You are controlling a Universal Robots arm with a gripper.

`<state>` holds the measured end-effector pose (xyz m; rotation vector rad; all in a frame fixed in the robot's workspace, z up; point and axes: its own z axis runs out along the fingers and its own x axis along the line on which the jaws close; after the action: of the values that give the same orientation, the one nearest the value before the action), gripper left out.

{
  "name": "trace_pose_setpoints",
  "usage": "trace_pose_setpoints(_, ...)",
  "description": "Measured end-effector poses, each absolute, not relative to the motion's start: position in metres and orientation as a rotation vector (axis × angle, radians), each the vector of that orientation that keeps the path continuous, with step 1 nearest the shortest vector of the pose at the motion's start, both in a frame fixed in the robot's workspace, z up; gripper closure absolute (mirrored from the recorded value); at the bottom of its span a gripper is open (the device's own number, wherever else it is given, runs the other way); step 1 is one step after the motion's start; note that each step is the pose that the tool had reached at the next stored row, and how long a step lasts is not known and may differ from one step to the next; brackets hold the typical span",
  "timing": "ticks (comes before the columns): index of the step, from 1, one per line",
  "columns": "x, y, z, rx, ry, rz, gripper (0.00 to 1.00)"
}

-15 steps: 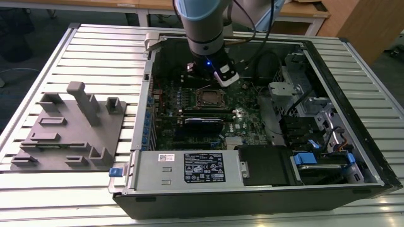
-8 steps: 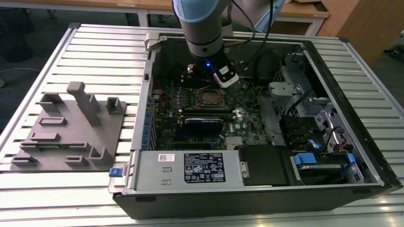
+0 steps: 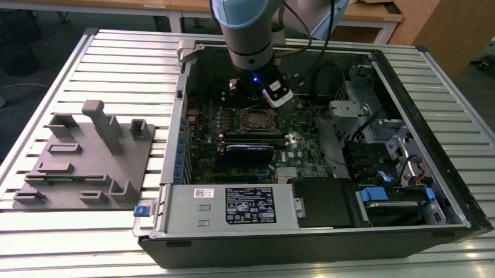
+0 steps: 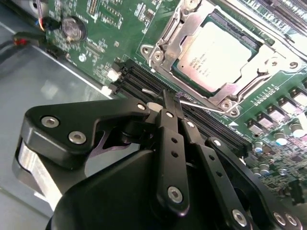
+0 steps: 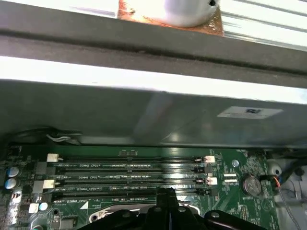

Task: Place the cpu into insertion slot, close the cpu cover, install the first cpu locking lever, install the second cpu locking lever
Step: 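Install the first cpu locking lever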

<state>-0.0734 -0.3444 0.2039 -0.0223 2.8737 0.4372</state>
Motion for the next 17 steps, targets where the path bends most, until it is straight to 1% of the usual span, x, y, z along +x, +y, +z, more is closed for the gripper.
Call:
trace_pose_setpoints(8,-0.0735,-0.3445,0.1997,-0.206,2.881,0.461,0.9)
trace_pose_setpoints(17,-0.0712,-0.3444,0.1994,-0.217,2.881,0.461,0.9)
